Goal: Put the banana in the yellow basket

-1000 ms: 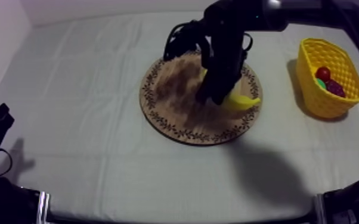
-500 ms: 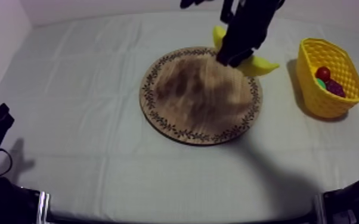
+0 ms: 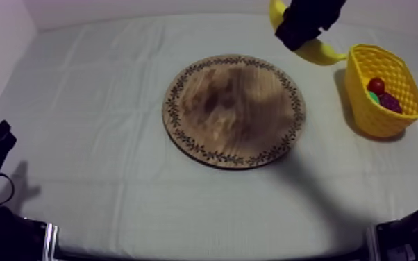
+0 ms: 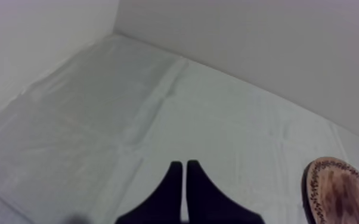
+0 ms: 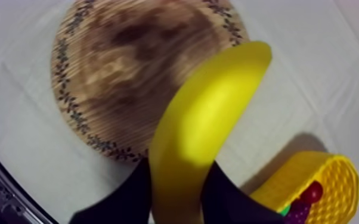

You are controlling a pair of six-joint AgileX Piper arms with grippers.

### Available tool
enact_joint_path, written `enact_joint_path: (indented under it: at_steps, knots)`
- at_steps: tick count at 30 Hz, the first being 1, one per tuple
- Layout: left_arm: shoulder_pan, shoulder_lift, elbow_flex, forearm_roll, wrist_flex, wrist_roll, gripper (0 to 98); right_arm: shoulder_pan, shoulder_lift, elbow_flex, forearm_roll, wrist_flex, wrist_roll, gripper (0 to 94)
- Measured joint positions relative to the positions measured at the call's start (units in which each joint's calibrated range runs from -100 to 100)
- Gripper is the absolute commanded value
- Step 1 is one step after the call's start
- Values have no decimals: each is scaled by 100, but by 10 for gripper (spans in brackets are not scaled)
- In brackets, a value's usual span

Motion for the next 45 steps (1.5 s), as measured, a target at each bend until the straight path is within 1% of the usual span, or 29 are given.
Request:
enact_joint_path:
  at_steps: [5,15,23,29,39,45]
  knots:
    - [0,0,0,0,0,0,1,323,7,-44,46,-2,-85,148]
    - [0,0,0,0,0,0,1,1160,47,57,156,-6,-162,140]
    - [0,0,0,0,-2,0,1,1909,-79,243,305,-53,8,146]
    - [0,0,0,0,-2,0,1,2342,-202,393,383,-123,162,144]
    - [0,0,0,0,-2,0,1,2833,-298,458,474,-166,268,147]
    - [0,0,0,0,-2,0,1,2877,-276,599,468,-198,240,146]
